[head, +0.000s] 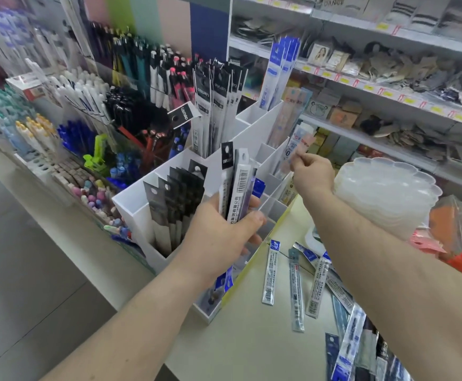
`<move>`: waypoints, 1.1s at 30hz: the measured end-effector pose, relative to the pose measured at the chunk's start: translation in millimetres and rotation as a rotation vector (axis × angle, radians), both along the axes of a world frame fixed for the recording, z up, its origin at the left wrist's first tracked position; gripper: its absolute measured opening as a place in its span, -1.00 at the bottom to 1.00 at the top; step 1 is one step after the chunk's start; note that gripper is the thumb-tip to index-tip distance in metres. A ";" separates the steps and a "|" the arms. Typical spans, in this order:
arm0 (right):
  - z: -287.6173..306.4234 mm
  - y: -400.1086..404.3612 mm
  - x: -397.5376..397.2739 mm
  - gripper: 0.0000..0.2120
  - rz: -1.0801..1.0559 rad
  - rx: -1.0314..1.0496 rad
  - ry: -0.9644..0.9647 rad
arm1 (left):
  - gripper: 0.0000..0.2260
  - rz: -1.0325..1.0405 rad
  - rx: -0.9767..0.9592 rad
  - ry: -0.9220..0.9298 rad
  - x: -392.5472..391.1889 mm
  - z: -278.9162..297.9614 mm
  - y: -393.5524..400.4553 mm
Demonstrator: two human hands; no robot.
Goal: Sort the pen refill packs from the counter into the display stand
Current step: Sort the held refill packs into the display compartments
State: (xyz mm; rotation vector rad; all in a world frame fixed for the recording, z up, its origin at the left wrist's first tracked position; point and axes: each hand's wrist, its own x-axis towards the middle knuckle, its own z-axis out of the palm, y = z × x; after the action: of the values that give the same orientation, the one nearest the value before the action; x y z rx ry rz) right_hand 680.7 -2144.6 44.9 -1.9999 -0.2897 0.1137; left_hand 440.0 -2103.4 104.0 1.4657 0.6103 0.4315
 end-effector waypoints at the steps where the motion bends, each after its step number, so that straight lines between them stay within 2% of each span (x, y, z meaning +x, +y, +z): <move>1: -1.6 1.7 1.3 -0.76 0.014 -0.028 0.019 | -0.90 0.010 -0.003 0.005 -0.2 -1.6 1.7; 10: 4.1 13.5 15.1 -0.79 0.102 -0.210 0.131 | -0.91 -0.017 -0.046 0.018 1.8 -8.2 6.3; 13: 0.6 0.7 9.9 -0.71 0.077 -0.166 0.190 | -0.91 -0.037 -0.066 0.022 1.5 -8.5 3.9; 17: -4.6 -23.5 -8.7 -0.72 0.012 -0.091 0.204 | -0.92 -0.053 -0.119 0.031 4.3 -14.7 -1.3; 22: 19.5 -52.7 -61.4 -0.86 0.086 0.097 0.243 | -0.95 -0.206 -0.288 0.052 11.8 -22.3 -9.1; 25: 24.9 -70.8 -98.1 -0.60 0.207 0.273 0.452 | -0.94 -0.297 -0.403 0.086 17.3 -25.8 -16.0; 27: 26.6 -82.8 -123.4 -0.49 0.312 0.253 0.536 | -0.94 -0.335 -0.412 0.102 19.6 -28.6 -20.3; 30: 29.5 -95.7 -148.3 -0.73 0.373 0.207 0.507 | -0.80 -0.418 -0.382 0.126 20.5 -34.9 -24.8; 33: 25.9 -104.2 -153.9 -0.76 0.337 0.226 0.487 | -0.75 -0.479 -0.382 0.143 18.5 -37.2 -28.7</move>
State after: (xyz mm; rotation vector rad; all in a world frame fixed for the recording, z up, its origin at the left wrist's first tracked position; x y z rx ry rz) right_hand 526.9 -2248.9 70.8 -1.6236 -0.3050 0.7373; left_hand 458.5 -2132.1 66.8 1.2265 0.4058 -0.1598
